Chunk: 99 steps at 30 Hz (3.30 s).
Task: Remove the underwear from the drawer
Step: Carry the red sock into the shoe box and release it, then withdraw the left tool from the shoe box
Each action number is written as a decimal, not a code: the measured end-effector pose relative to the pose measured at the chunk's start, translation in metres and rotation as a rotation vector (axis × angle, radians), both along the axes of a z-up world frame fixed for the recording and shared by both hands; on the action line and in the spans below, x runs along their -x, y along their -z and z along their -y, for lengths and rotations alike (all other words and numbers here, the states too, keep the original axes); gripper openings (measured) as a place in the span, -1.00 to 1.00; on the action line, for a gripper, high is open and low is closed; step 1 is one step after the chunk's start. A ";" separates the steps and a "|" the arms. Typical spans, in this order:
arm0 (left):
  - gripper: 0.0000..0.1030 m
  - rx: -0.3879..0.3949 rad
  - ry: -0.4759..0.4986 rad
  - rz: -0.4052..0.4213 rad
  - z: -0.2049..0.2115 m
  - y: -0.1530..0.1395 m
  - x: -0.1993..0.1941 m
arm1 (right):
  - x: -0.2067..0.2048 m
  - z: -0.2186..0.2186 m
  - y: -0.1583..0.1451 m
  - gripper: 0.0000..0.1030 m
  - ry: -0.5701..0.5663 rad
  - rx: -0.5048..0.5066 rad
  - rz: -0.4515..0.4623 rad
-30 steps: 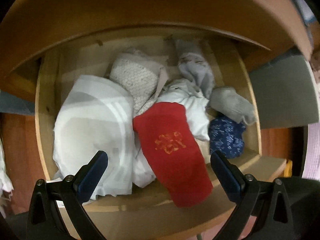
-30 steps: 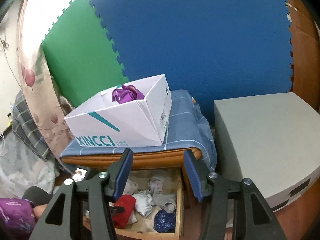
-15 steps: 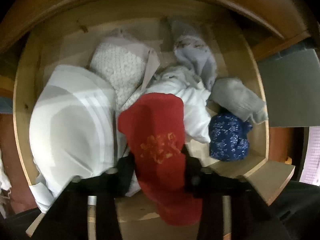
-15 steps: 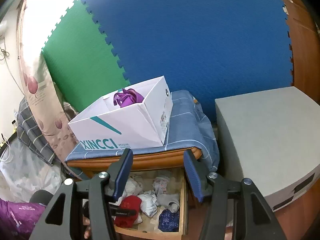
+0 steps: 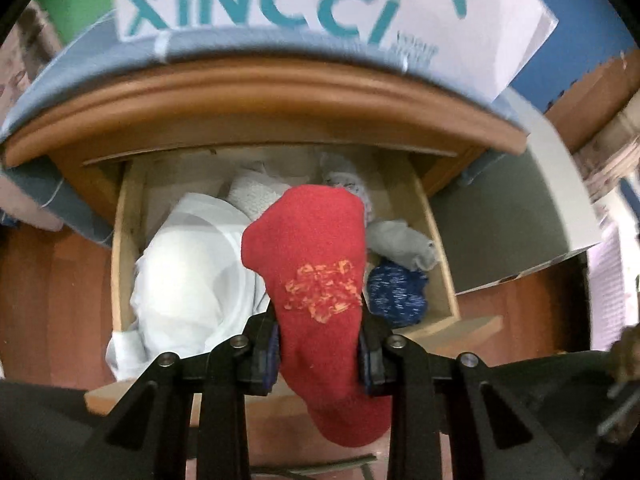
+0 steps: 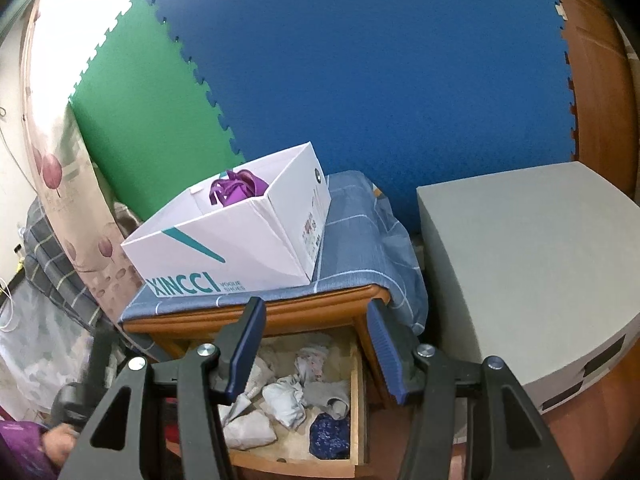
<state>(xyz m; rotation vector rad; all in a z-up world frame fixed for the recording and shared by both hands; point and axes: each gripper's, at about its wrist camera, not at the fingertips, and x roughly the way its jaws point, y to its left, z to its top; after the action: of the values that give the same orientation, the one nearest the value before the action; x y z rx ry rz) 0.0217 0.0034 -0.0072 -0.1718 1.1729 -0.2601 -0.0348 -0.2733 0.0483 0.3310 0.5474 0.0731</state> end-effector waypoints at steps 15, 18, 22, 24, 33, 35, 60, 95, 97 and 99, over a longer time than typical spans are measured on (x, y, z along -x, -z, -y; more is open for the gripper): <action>-0.46 0.070 -0.026 0.147 -0.019 -0.096 0.029 | -0.008 0.022 0.017 0.04 0.066 -0.126 -0.081; -0.46 0.076 -0.014 0.208 -0.021 -0.133 0.028 | -0.007 0.030 0.019 0.04 0.086 -0.170 -0.084; -0.46 0.070 0.005 0.280 -0.021 -0.179 0.015 | -0.007 0.030 0.019 0.04 0.085 -0.176 -0.082; -0.46 0.053 -0.001 0.320 -0.022 -0.202 0.002 | -0.007 0.028 0.018 0.04 0.079 -0.171 -0.076; -0.45 -0.025 -0.039 0.389 -0.011 -0.239 -0.091 | -0.006 0.029 0.018 0.04 0.066 -0.185 -0.073; -0.45 -0.052 -0.047 0.383 -0.007 -0.234 -0.114 | -0.007 0.029 0.018 0.04 0.063 -0.188 -0.074; -0.29 -0.233 -0.096 0.185 0.000 -0.139 -0.253 | -0.018 0.016 0.022 0.04 0.011 -0.157 -0.111; 0.58 0.027 -0.117 0.490 -0.097 -0.143 -0.029 | -0.026 -0.089 0.048 0.04 -0.368 0.142 -0.250; 0.59 -0.044 -0.126 0.487 -0.108 -0.126 -0.013 | -0.029 -0.104 0.055 0.04 -0.417 0.158 -0.283; 0.62 -0.067 -0.122 0.494 -0.117 -0.113 -0.001 | -0.033 -0.118 0.062 0.04 -0.460 0.144 -0.319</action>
<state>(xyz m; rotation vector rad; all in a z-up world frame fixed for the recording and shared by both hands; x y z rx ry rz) 0.0226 0.1204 0.1061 -0.1102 0.6767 -0.1432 -0.0020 -0.1552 -0.0136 0.0692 0.9338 0.4282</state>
